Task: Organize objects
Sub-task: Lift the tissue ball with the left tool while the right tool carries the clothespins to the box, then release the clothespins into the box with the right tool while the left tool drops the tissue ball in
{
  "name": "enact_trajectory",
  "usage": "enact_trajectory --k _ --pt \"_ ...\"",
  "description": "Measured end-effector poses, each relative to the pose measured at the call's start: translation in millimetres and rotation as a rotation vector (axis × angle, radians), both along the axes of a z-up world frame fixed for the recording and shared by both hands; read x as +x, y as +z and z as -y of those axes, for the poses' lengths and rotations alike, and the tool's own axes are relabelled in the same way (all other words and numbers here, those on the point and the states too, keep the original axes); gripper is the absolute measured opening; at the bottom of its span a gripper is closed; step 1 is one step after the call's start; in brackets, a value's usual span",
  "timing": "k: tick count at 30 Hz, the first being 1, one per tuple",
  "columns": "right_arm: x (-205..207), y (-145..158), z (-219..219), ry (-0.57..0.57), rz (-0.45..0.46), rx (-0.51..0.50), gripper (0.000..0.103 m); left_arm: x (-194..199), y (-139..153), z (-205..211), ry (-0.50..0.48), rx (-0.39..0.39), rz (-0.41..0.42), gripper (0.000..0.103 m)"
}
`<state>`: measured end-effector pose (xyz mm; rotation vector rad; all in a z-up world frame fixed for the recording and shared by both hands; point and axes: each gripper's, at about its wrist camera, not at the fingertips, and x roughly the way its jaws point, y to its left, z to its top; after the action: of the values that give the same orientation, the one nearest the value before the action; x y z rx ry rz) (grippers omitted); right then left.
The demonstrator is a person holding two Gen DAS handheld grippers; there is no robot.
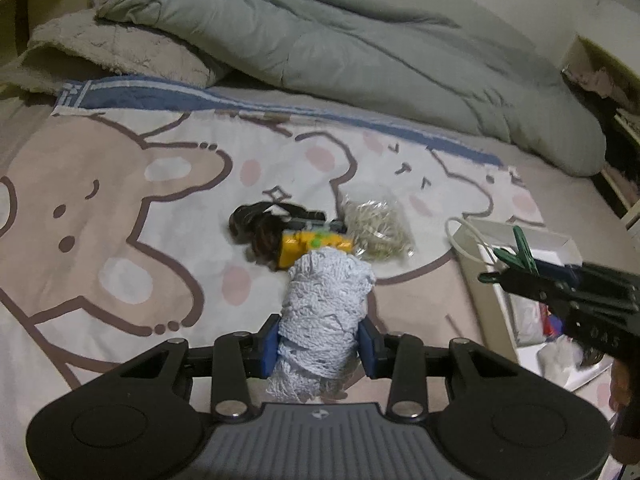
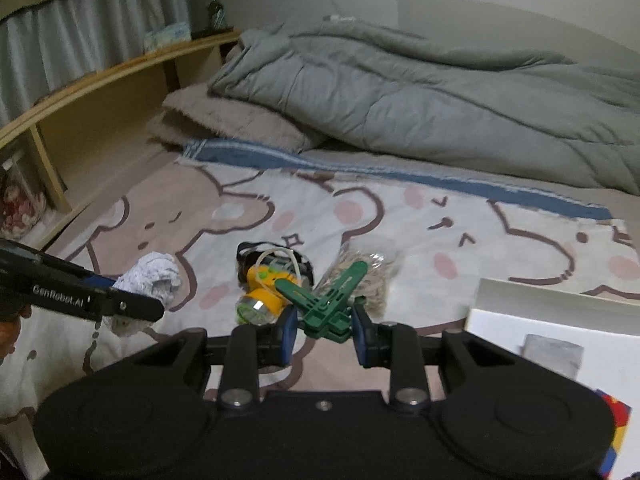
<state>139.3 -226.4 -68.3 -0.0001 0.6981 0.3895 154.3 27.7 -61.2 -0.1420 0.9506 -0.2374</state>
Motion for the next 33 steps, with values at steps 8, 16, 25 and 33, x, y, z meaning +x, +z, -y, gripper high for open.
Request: enact_trajectory --k 8,16,25,33 --pt "-19.8 13.1 36.1 -0.054 0.045 0.017 0.03 -2.7 9.6 31.6 -0.025 -0.022 0.036 0.041" --pt "-29.1 15.7 95.6 -0.162 0.056 0.005 0.03 0.9 11.4 64.5 -0.064 -0.039 0.048 0.041" --pt "-35.9 -0.3 165.4 -0.296 0.006 -0.051 0.03 7.2 5.2 100.1 -0.124 -0.037 0.037 0.041" --pt "-50.9 -17.5 192.7 -0.3 -0.141 -0.096 0.03 11.7 4.3 130.6 -0.181 -0.051 0.035 0.041"
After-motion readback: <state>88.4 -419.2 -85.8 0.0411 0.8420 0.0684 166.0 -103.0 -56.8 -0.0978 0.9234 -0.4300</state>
